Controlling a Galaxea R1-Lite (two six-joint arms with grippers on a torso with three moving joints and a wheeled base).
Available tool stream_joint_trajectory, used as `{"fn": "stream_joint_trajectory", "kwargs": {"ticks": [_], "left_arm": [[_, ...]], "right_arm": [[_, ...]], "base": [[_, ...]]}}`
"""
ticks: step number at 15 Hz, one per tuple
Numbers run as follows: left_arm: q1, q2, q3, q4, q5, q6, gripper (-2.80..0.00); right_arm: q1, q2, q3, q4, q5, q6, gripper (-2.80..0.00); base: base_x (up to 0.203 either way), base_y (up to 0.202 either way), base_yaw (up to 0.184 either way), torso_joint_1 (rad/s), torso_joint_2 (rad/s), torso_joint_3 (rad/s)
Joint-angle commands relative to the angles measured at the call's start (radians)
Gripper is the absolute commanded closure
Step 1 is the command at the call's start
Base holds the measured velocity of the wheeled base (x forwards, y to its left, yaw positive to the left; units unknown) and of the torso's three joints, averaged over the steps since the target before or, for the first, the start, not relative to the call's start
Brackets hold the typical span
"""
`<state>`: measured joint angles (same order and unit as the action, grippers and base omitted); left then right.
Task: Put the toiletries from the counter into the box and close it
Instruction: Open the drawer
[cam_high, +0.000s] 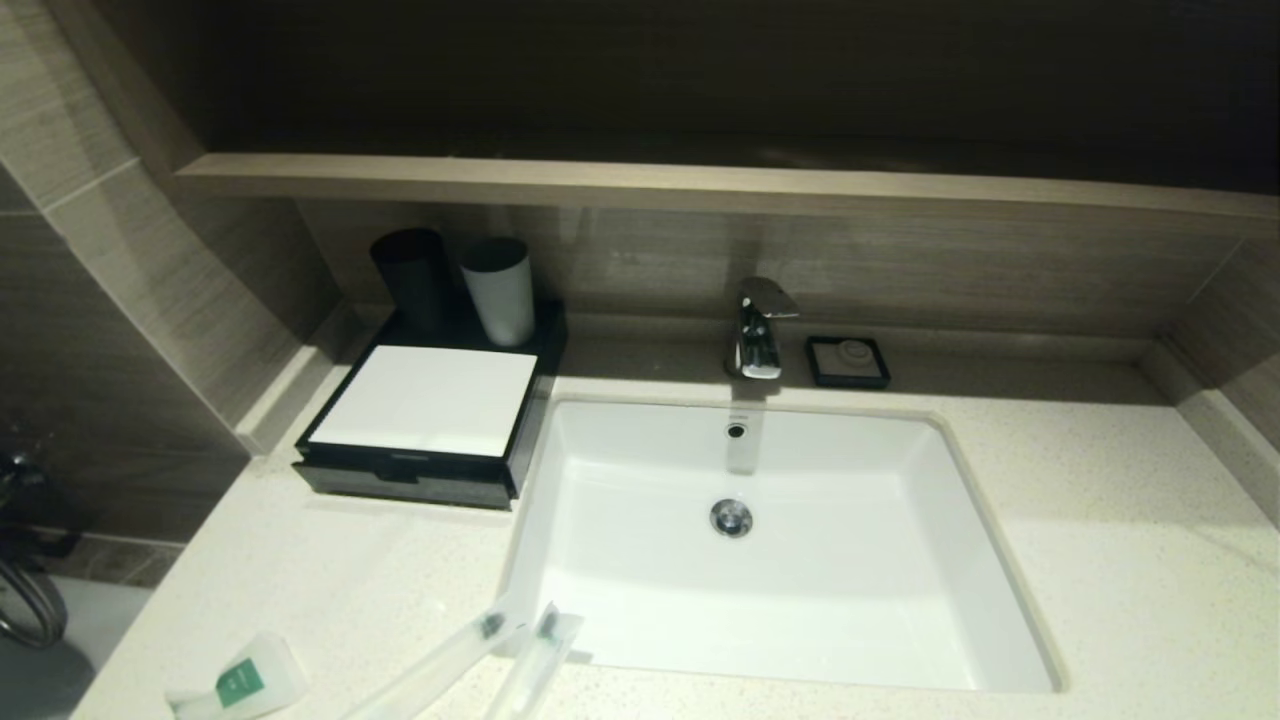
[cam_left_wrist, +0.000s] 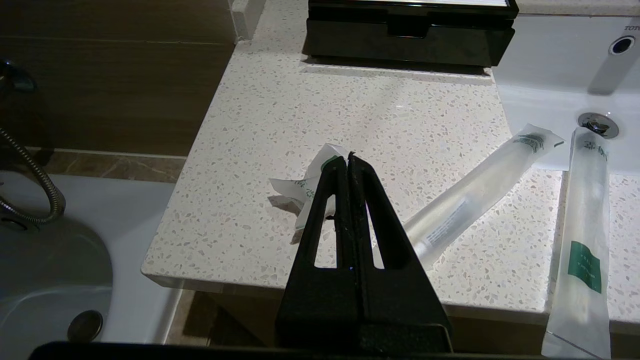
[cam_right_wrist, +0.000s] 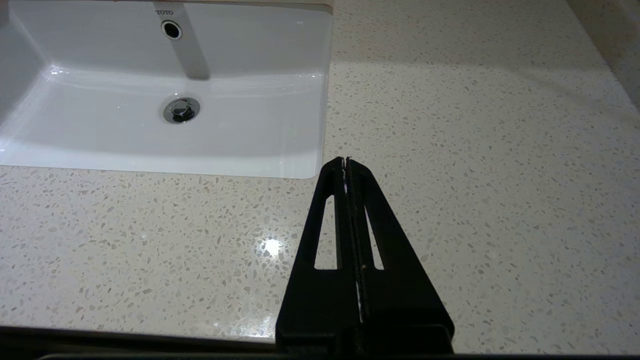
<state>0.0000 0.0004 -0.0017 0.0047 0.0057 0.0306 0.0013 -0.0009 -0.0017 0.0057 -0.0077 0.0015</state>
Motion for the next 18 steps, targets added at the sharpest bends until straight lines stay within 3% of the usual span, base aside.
{"fn": "stream_joint_trajectory", "kwargs": {"ticks": [1,18], "left_arm": [[0.0,0.001,0.0,0.001,0.0,0.0,0.0],[0.0,0.001,0.0,-0.002,-0.003,-0.001,0.0]], "right_arm": [[0.0,0.001,0.0,0.0,0.0,0.0,0.0],[0.0,0.001,0.0,0.0,0.0,0.0,0.0]], "base": [[0.0,0.0,0.0,0.0,0.0,0.0],[0.0,0.0,0.0,0.0,0.0,0.0]]}}
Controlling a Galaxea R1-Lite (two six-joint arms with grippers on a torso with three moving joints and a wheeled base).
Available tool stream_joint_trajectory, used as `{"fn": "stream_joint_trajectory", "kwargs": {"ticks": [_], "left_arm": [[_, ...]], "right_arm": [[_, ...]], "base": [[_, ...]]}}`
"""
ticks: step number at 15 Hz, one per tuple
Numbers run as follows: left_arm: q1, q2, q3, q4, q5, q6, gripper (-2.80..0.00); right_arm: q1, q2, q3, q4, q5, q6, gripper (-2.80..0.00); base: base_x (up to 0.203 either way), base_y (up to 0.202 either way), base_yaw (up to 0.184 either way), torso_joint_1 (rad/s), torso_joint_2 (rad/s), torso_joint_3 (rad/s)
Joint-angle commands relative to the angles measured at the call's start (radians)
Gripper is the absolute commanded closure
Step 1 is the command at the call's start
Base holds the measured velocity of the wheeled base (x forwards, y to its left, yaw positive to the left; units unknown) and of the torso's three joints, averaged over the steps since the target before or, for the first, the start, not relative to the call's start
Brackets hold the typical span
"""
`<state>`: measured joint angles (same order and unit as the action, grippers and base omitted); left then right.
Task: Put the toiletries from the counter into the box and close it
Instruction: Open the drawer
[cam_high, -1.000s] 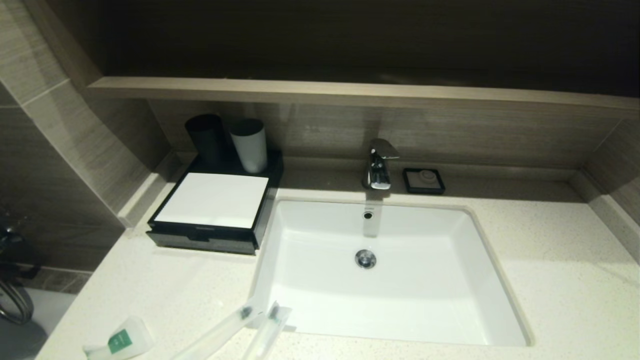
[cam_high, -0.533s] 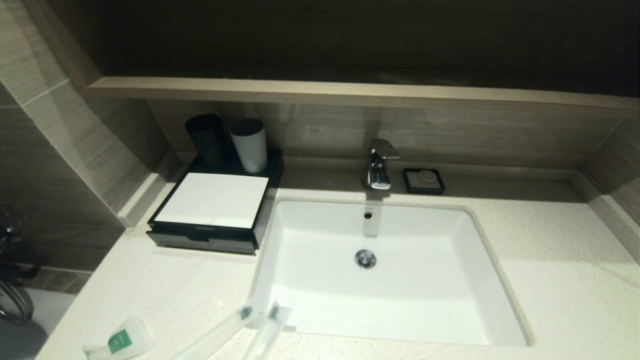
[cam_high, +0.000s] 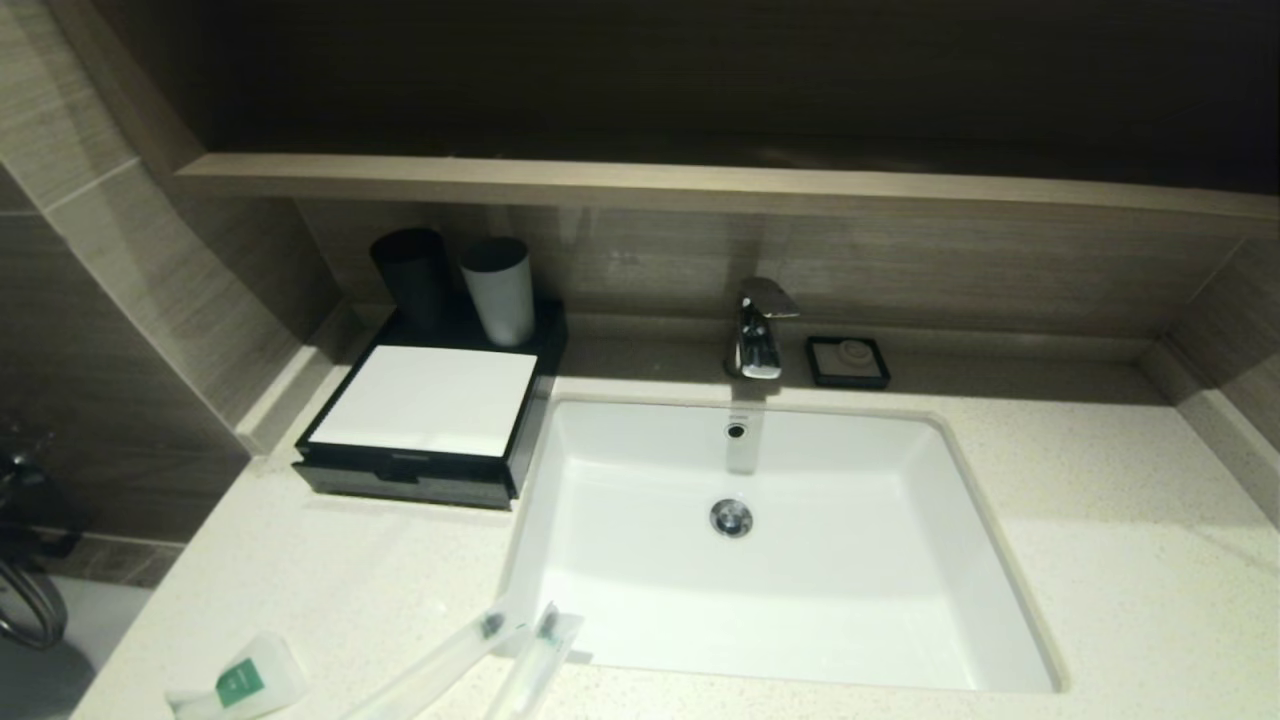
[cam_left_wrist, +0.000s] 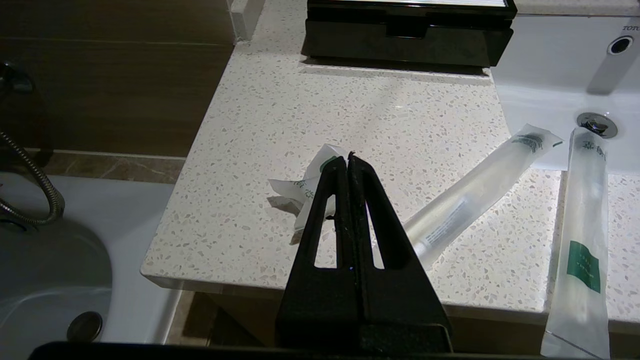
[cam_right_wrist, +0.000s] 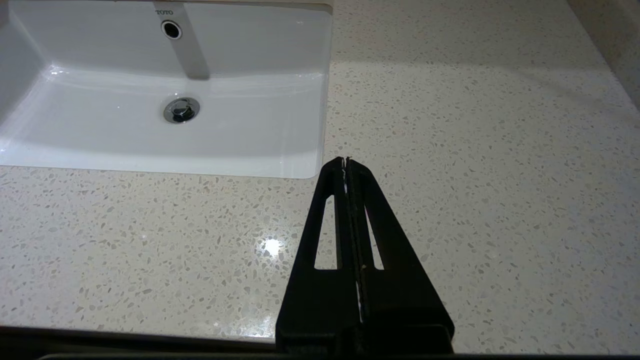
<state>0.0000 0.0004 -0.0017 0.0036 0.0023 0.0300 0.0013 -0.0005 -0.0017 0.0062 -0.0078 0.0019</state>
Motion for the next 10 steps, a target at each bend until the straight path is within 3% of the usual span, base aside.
{"fn": "stream_joint_trajectory", "kwargs": {"ticks": [1,10], "left_arm": [[0.0,0.001,0.0,-0.002,0.002,-0.004,0.0],[0.0,0.001,-0.046,0.005,0.001,-0.017,0.0]], "right_arm": [[0.0,0.001,0.0,0.0,0.0,0.0,0.0],[0.0,0.001,0.0,0.0,0.0,0.0,0.0]], "base": [[0.0,0.0,0.0,0.0,0.0,0.0],[0.0,0.0,0.0,0.0,0.0,0.0]]}}
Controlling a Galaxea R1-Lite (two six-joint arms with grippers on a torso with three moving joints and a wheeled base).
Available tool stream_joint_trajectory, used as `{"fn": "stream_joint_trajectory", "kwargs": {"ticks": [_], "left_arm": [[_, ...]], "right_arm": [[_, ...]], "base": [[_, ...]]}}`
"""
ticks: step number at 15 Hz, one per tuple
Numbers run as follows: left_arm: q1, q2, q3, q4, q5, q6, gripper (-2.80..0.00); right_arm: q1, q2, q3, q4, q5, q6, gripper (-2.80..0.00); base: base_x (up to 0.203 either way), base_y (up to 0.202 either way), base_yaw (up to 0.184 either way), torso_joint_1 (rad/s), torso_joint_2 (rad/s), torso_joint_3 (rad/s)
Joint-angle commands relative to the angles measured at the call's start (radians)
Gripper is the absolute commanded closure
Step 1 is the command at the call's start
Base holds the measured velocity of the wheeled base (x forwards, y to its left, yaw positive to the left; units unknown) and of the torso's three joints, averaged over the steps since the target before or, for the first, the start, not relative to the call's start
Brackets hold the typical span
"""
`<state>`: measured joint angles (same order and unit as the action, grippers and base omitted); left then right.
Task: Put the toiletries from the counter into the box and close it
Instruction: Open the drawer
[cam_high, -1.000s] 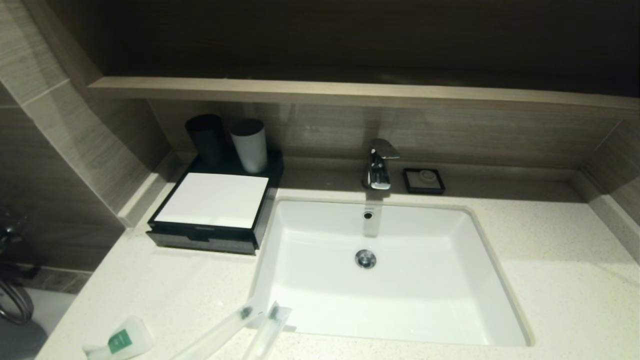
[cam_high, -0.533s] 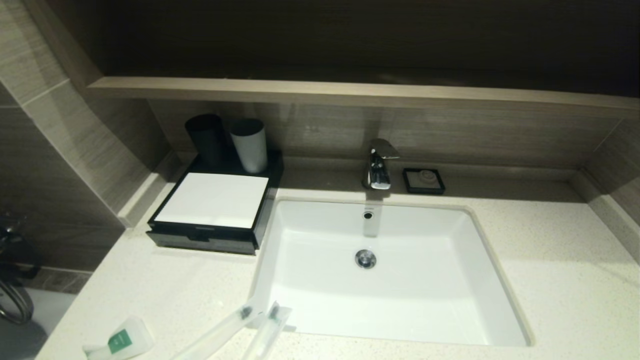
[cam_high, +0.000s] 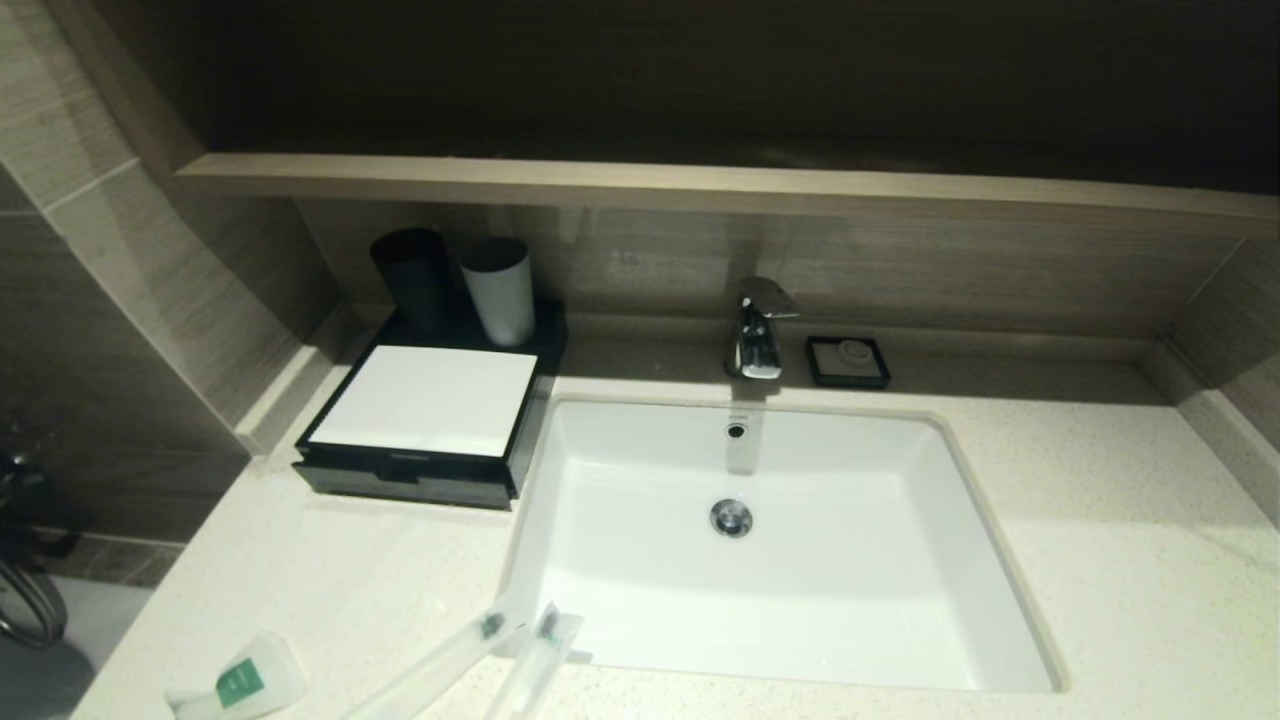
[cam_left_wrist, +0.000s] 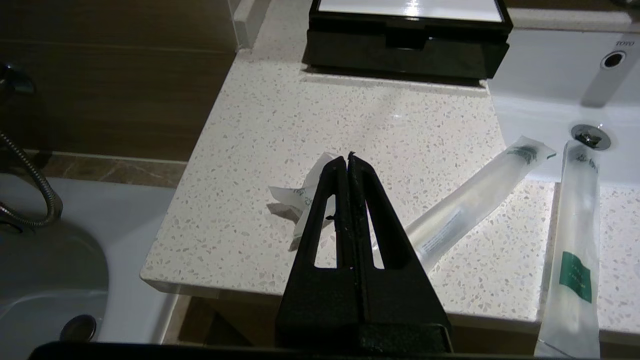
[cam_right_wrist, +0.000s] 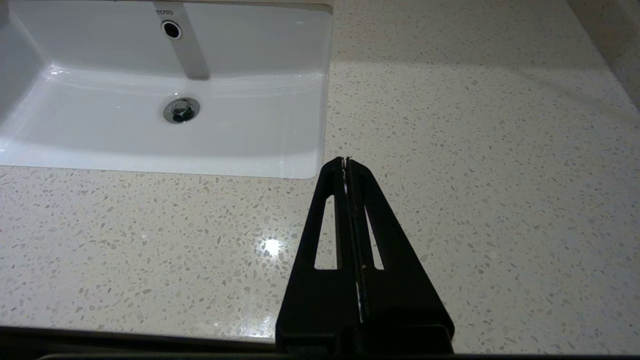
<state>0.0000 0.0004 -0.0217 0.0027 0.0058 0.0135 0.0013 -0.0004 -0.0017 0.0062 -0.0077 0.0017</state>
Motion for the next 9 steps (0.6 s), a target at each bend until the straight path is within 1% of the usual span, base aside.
{"fn": "stream_joint_trajectory", "kwargs": {"ticks": [1,3,5,8,9], "left_arm": [[0.0,0.001,-0.045,0.021,-0.004,-0.001,0.0],[-0.001,0.001,-0.081,0.052,-0.003,-0.001,0.0],[-0.001,0.001,-0.156,0.102,-0.004,-0.001,0.0],[-0.001,0.001,-0.282,0.265,-0.018,-0.001,0.0],[-0.002,0.013,-0.295,0.282,-0.019,0.0,0.0]], "right_arm": [[0.0,0.0,0.0,0.0,0.0,0.0,0.0],[0.0,0.0,0.0,0.0,0.0,0.0,0.0],[0.0,0.0,0.0,0.001,0.0,0.0,0.0],[0.0,0.0,0.0,0.0,0.0,0.0,0.0],[0.0,0.0,0.0,0.0,0.0,0.0,0.0]], "base": [[0.0,0.0,0.0,0.0,0.0,0.0],[0.0,0.0,0.0,0.0,0.0,0.0],[0.0,0.0,0.0,0.0,0.0,0.0],[0.0,0.0,0.0,0.0,0.0,0.0],[0.0,0.0,0.0,0.0,0.0,0.0]]}}
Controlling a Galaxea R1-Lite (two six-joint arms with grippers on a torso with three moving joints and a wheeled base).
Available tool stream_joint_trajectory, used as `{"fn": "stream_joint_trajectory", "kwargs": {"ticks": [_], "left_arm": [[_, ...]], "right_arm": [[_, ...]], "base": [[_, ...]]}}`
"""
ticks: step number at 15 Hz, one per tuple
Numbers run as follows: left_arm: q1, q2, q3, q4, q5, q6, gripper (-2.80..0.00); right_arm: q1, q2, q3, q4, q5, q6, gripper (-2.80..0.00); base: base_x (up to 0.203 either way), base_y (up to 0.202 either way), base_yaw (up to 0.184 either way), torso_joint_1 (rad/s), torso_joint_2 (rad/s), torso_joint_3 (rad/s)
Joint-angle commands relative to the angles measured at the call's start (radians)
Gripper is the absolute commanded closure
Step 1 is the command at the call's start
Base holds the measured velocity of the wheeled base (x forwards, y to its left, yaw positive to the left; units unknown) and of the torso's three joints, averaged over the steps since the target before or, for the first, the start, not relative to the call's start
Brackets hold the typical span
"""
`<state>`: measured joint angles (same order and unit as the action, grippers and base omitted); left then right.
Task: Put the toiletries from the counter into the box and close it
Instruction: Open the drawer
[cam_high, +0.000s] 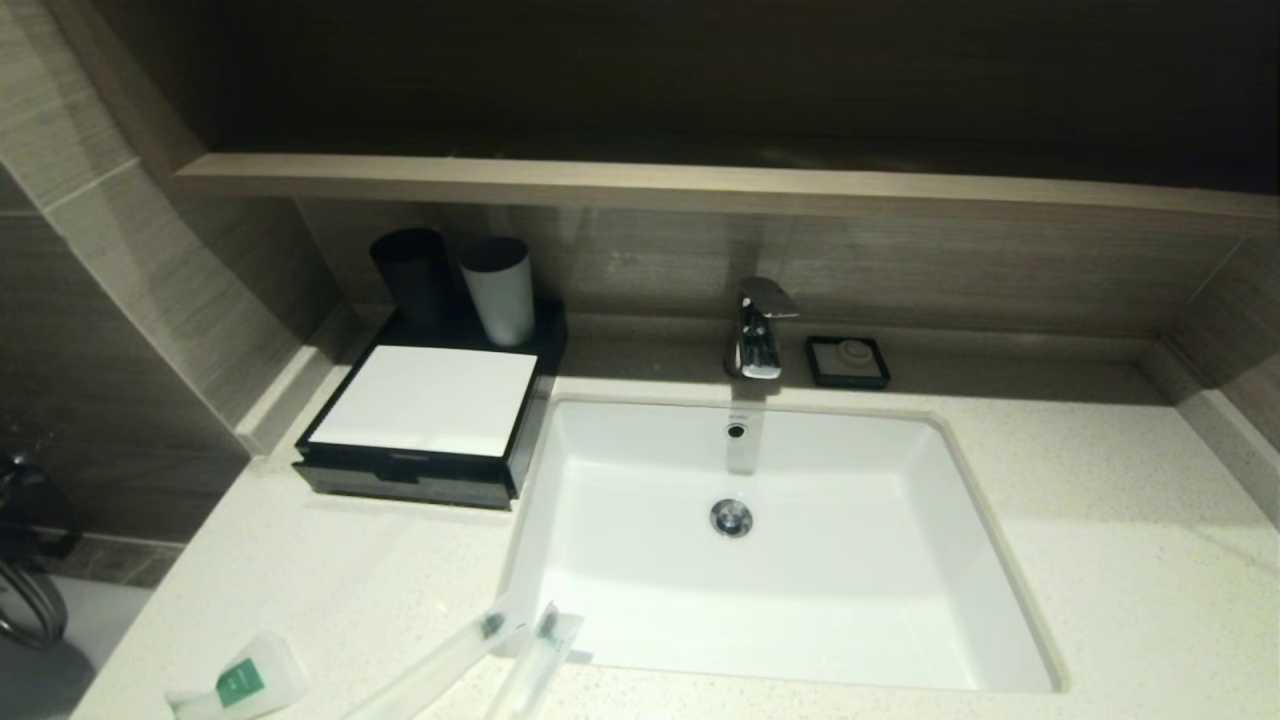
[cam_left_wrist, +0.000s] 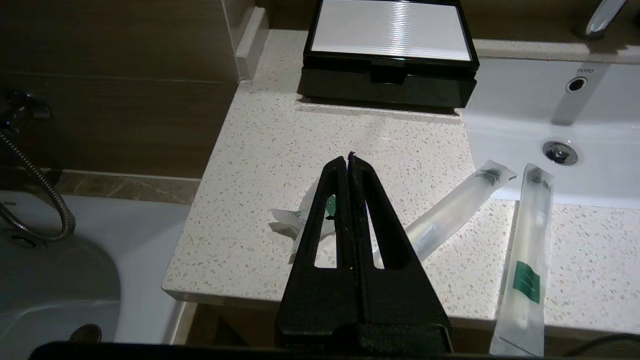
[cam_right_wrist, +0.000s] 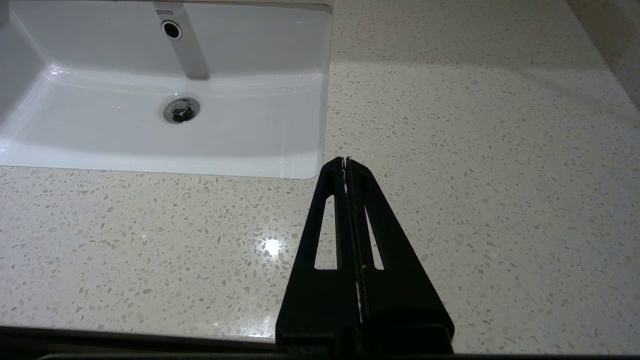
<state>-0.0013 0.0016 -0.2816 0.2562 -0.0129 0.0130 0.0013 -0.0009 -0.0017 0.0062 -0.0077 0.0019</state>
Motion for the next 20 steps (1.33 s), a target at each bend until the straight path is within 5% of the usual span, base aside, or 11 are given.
{"fn": "stream_joint_trajectory", "kwargs": {"ticks": [1,5,20], "left_arm": [[0.0,0.031,-0.057,0.033,0.0,0.001,0.0],[-0.003,0.265,-0.109,-0.009,0.015,-0.001,0.0],[-0.011,1.07,-0.131,-0.446,-0.012,-0.017,0.0]], "right_arm": [[0.0,0.001,0.0,0.0,0.0,0.0,0.0],[0.0,0.0,0.0,0.0,0.0,0.0,0.0],[0.0,0.001,0.0,0.0,0.0,0.0,0.0]], "base": [[0.0,0.0,0.0,0.0,0.0,0.0],[0.0,0.0,0.0,0.0,0.0,0.0],[0.0,0.0,0.0,0.0,0.0,0.0]]}}
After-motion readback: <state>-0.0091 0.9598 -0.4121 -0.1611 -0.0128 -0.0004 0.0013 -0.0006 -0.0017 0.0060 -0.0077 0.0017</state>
